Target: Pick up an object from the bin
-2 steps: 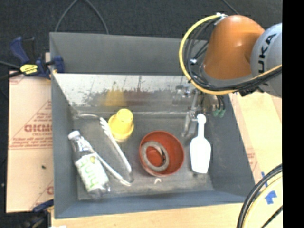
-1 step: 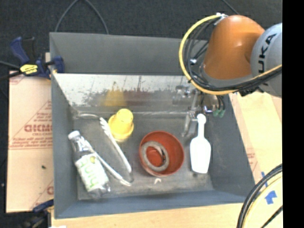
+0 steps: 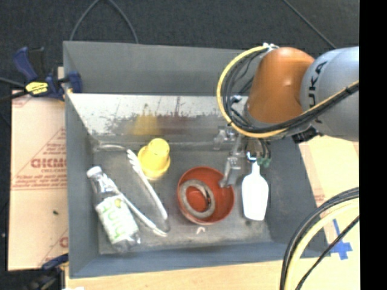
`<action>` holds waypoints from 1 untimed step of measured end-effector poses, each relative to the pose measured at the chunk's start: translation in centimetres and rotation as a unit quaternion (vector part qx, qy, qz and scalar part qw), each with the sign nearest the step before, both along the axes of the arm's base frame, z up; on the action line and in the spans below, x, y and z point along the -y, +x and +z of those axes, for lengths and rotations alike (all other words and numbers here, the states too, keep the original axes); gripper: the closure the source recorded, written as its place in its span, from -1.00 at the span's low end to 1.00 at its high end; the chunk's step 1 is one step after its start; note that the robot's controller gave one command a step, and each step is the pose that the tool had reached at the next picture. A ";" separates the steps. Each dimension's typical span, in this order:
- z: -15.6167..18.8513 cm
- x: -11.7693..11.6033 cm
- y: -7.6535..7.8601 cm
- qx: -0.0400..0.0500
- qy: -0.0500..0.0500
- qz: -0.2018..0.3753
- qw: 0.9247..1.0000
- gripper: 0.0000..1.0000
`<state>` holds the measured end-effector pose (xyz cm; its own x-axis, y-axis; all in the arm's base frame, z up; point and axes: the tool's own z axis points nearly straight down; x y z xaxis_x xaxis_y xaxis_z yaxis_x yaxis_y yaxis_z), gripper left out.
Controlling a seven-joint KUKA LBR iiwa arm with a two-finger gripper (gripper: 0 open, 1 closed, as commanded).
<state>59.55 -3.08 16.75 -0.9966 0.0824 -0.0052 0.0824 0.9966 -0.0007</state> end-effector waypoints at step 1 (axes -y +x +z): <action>-1.4 -3.8 0.4 0.006 0.001 -0.021 1.000 -1.00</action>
Offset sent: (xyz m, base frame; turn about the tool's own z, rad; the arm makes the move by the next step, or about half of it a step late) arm -0.0216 0.0118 -0.0727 0.0858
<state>59.94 0.73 15.40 -0.9921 0.1246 -0.0161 0.1246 0.9922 0.0016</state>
